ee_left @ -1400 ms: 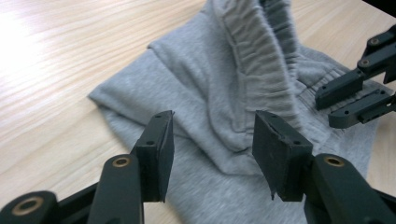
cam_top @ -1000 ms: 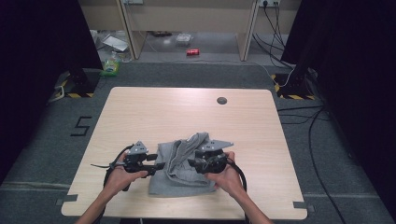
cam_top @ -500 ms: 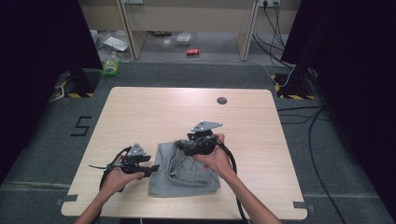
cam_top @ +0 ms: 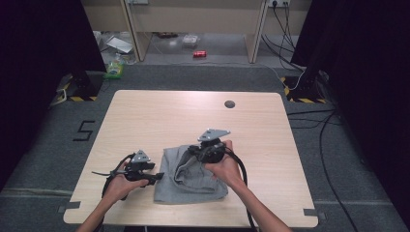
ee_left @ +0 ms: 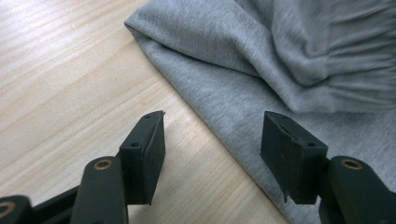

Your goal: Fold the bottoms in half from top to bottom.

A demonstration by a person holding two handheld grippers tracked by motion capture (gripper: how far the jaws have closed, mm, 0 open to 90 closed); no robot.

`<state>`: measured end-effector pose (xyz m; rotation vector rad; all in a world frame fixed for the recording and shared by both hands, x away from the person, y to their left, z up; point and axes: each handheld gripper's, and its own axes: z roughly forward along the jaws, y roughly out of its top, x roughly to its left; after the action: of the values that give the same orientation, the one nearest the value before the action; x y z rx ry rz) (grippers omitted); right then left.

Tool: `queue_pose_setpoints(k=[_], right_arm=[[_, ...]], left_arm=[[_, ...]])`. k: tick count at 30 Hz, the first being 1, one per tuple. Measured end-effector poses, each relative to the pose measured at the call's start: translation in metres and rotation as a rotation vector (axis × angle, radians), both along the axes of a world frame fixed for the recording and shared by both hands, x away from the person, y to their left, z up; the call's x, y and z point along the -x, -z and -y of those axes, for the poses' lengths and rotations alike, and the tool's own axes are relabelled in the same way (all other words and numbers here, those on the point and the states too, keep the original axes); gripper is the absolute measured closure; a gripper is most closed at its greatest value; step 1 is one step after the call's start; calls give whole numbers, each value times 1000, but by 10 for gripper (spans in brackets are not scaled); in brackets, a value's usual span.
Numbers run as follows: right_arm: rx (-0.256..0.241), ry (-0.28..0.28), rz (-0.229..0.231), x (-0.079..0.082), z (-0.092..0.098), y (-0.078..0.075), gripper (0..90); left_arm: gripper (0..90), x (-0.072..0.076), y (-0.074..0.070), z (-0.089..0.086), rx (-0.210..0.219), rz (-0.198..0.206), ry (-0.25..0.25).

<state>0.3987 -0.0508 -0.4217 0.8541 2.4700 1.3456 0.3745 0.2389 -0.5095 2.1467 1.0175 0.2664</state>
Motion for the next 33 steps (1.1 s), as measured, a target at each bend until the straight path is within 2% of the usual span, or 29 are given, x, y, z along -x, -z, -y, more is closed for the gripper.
queue_pose_setpoints(k=[5,6,9,11,14,16,19,21,25,30,33], right_arm=[[-26,23,49,44,31,-3,867],[-28,30,53,57,39,2,869],[-23,42,50,73,48,14,870],[16,45,41,80,51,31,869],[49,51,-20,80,51,59,835],[58,43,-46,78,50,66,795],[51,48,-58,80,50,63,705],[48,60,-38,82,52,58,660],[81,87,-24,85,58,57,592],[95,93,-73,87,57,66,512],[141,104,-90,84,54,73,498]], left_arm=[[395,2,-7,0,13,11,0],[395,2,-9,0,21,14,0],[396,5,-16,3,54,15,16],[398,7,-19,6,90,0,32],[404,9,-19,12,132,-39,60],[406,12,-18,16,150,-59,79],[406,16,-20,22,155,-62,98],[406,20,-24,25,171,-63,107],[405,26,-30,31,185,-61,122],[407,31,-25,41,175,-84,141],[435,31,-17,46,159,-100,150]])
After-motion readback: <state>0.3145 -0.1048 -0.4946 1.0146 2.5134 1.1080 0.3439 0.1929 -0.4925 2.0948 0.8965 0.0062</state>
